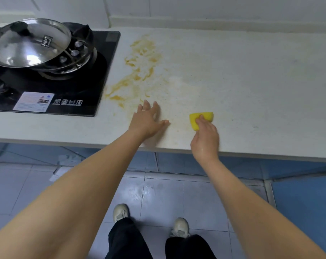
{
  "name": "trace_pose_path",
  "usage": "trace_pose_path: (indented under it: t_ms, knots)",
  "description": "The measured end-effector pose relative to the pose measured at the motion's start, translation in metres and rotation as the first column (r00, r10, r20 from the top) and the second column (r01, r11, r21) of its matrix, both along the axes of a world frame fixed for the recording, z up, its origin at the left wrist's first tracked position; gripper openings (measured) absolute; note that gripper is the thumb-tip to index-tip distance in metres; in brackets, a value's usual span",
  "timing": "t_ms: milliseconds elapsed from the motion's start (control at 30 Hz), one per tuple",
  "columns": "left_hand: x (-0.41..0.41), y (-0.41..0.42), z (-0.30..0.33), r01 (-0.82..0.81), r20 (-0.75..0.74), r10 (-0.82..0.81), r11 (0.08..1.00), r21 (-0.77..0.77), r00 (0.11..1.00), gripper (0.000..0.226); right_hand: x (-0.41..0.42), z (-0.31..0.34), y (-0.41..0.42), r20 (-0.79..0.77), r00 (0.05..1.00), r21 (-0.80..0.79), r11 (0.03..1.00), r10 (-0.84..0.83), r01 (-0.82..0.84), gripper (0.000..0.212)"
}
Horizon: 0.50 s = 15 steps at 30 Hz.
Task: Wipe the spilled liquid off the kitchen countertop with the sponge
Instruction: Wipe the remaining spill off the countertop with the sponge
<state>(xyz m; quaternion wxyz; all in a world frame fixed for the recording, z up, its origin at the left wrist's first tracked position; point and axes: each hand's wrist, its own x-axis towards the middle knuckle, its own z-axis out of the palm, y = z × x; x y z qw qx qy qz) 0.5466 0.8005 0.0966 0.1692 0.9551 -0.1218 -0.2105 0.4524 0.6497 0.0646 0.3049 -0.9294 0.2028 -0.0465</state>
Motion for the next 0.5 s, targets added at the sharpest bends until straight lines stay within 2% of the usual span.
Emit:
trace_pose_path:
  t_ms: [133,233,300,400,500]
  knots:
    - [0.027,0.065,0.001,-0.111,0.119,0.099,0.989,0.093,0.988,0.076,0.023,0.004,0.032,0.0,1.0,0.01,1.0,0.005,-0.005,0.051]
    - [0.053,0.12,0.001,-0.171,0.184,0.139,0.971,0.169,0.973,0.076,0.051,0.006,0.087,0.029,0.997,0.046,0.997,0.066,-0.067,0.05]
    - [0.069,0.151,0.002,-0.179,0.173,0.145,0.962,0.205,0.974,0.077,0.07,0.006,0.125,0.041,0.995,0.069,0.993,0.092,-0.094,0.05]
    - [0.084,0.179,0.002,-0.151,0.102,0.136,0.974,0.169,0.986,0.081,0.095,0.007,0.182,0.067,0.987,0.119,0.981,0.148,-0.156,0.048]
    - [0.085,0.185,-0.002,-0.1,0.127,0.082,0.986,0.137,0.989,0.077,0.103,0.006,0.203,0.076,0.96,0.111,0.954,0.271,-0.278,0.046]
